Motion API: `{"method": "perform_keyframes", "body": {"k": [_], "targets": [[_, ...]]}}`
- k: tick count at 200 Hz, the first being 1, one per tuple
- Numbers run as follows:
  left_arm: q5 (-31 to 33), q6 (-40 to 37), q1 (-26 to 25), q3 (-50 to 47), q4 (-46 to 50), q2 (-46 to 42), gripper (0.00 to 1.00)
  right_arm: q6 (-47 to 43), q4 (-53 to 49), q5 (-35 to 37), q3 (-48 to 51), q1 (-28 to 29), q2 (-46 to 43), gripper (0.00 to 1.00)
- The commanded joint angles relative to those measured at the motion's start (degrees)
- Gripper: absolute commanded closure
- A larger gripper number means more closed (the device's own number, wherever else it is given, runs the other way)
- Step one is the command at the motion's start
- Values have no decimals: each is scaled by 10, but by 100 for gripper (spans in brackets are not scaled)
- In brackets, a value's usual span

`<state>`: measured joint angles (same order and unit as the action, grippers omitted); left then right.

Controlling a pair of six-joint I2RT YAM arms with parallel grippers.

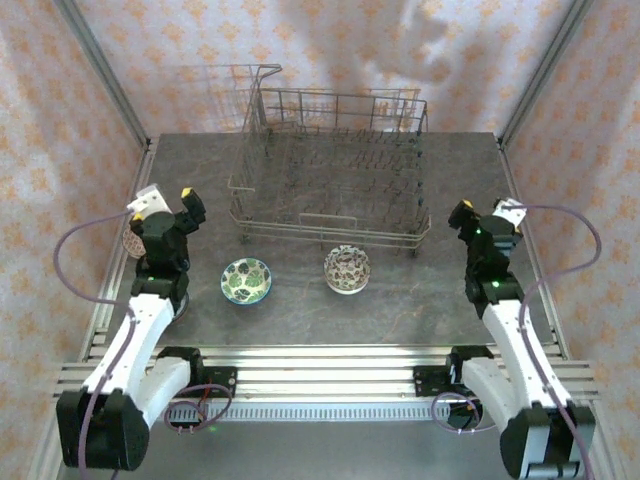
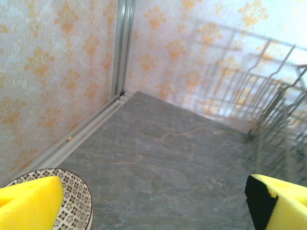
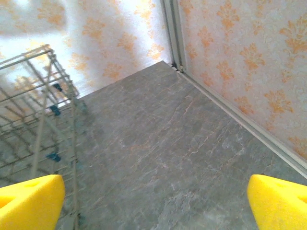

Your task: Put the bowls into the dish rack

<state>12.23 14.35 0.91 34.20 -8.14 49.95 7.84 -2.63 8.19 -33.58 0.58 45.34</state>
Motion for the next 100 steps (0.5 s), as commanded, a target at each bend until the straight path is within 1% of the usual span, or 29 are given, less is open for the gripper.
{"method": "perform_keyframes", "body": {"k": [1, 13, 28, 41, 46, 55, 73, 87, 100], "targets": [[-84, 71, 0, 52, 241, -40, 7, 12, -174, -86, -54, 2, -34, 7], [-114, 101, -5, 65, 309, -56, 12, 10, -226, -127, -78, 12, -34, 11], [-148, 135, -15, 74, 385, -78, 18, 12, -270, -145, -99, 38, -33, 14], [-187, 160, -29, 78, 427, -96, 23, 23, -287, -163, -108, 59, -34, 18], [-200, 166, -36, 78, 438, -104, 24, 28, -291, -175, -110, 64, -34, 20], [-218, 200, -53, 77, 454, -115, 27, 40, -295, -192, -112, 74, -35, 23], [-240, 239, -97, 75, 470, -128, 31, 58, -306, -204, -111, 102, -35, 30], [-245, 265, -140, 68, 467, -133, 32, 69, -314, -188, -107, 145, -36, 32], [-236, 283, -177, 62, 454, -131, 33, 78, -314, -165, -96, 185, -39, 34]]}}
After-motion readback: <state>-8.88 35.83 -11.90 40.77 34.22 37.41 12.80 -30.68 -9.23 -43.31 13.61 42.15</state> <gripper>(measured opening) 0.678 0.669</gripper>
